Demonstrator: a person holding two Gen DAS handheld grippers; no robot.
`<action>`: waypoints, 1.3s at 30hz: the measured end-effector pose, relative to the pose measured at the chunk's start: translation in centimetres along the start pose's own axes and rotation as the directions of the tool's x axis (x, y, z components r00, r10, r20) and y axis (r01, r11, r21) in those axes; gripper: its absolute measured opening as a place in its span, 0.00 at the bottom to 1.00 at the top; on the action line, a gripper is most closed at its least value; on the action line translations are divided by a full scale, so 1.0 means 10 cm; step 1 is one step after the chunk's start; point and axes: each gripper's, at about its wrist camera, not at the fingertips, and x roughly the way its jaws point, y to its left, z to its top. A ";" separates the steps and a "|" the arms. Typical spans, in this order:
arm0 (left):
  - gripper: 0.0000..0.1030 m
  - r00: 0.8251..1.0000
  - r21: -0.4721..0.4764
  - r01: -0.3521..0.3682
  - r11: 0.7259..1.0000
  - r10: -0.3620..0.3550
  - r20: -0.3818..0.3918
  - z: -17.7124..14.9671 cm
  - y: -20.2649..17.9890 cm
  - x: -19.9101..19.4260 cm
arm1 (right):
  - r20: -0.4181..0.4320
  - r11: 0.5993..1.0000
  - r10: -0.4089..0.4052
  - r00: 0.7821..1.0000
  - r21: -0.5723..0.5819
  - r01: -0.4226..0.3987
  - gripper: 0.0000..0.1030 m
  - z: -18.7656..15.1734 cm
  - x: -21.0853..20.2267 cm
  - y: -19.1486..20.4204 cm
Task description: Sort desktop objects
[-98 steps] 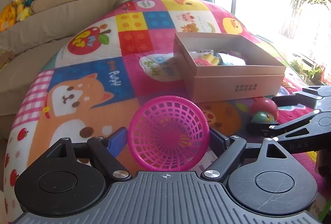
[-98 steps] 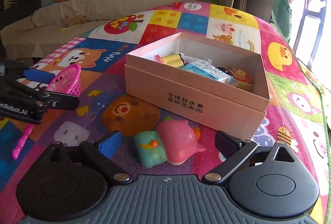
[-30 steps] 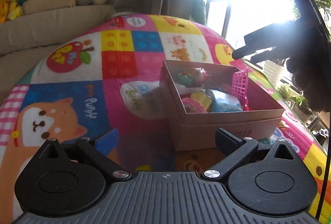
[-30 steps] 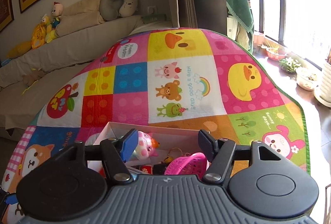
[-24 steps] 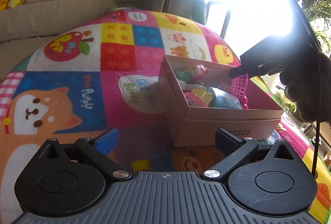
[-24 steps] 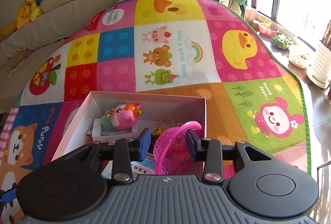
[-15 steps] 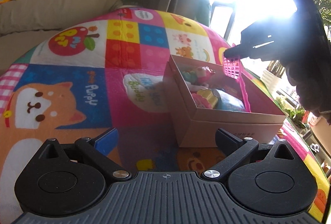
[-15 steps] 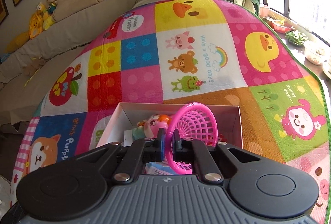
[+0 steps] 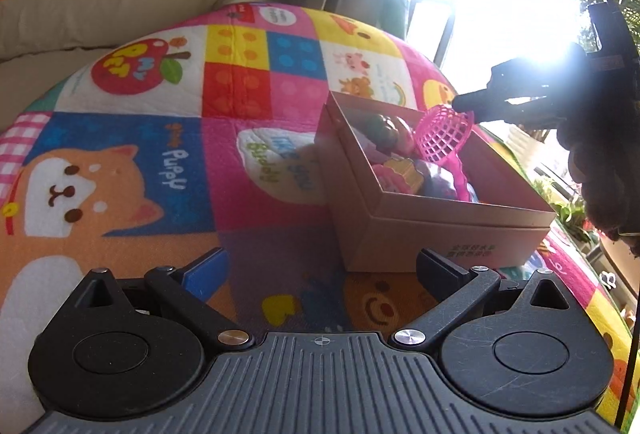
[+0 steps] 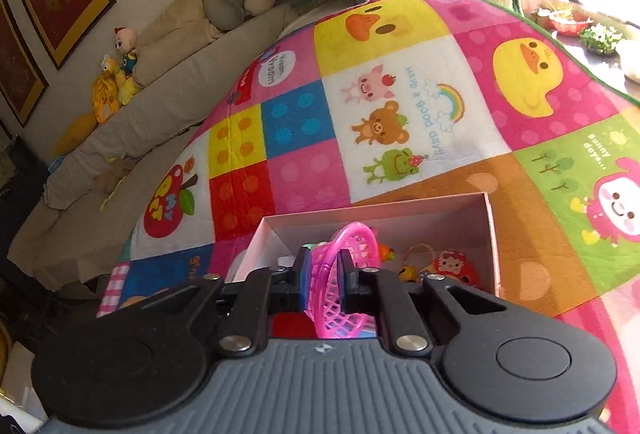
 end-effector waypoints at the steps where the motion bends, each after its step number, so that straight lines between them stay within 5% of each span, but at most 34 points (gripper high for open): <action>1: 1.00 1.000 0.002 0.001 1.000 -0.001 -0.001 0.00 0.00 0.00 | 0.014 0.999 -0.045 0.999 -0.030 0.045 0.19 -0.01 -0.06 -0.02; 3: 1.00 1.000 0.009 0.001 1.000 -0.001 -0.005 -0.01 -0.02 0.01 | 0.033 0.988 -0.116 0.993 -0.095 0.119 0.21 -0.03 -0.14 -0.03; 8: 1.00 1.000 0.021 -0.025 0.999 0.026 -0.013 -0.03 -0.04 0.02 | 0.086 0.916 -0.304 0.949 -0.248 0.316 0.47 -0.23 -0.30 -0.08; 13: 1.00 0.994 0.064 -0.092 0.994 0.096 -0.049 -0.09 -0.10 0.06 | 0.136 0.922 -0.236 0.962 -0.281 0.266 0.80 -0.72 -0.71 0.00; 17: 1.00 0.990 0.107 -0.117 0.987 0.124 -0.068 -0.18 -0.19 0.04 | 0.217 0.917 -0.221 0.951 -0.286 0.279 1.00 -1.18 -1.01 0.18; 24: 1.00 0.962 0.088 -0.242 0.966 0.251 -0.108 -0.29 -0.24 0.01 | 0.078 0.934 -0.219 0.973 -0.271 0.232 1.00 -1.68 -0.83 0.29; 29: 1.00 0.953 0.101 -0.274 0.957 0.284 -0.107 -0.31 -0.27 0.01 | -0.027 0.922 -0.266 0.964 -0.301 0.246 1.00 -1.75 -0.47 0.33; 39: 1.00 0.959 0.102 -0.255 0.962 0.265 -0.103 -0.32 -0.28 0.02 | 0.046 0.925 -0.296 0.954 -0.236 0.298 1.00 -1.75 -0.40 0.21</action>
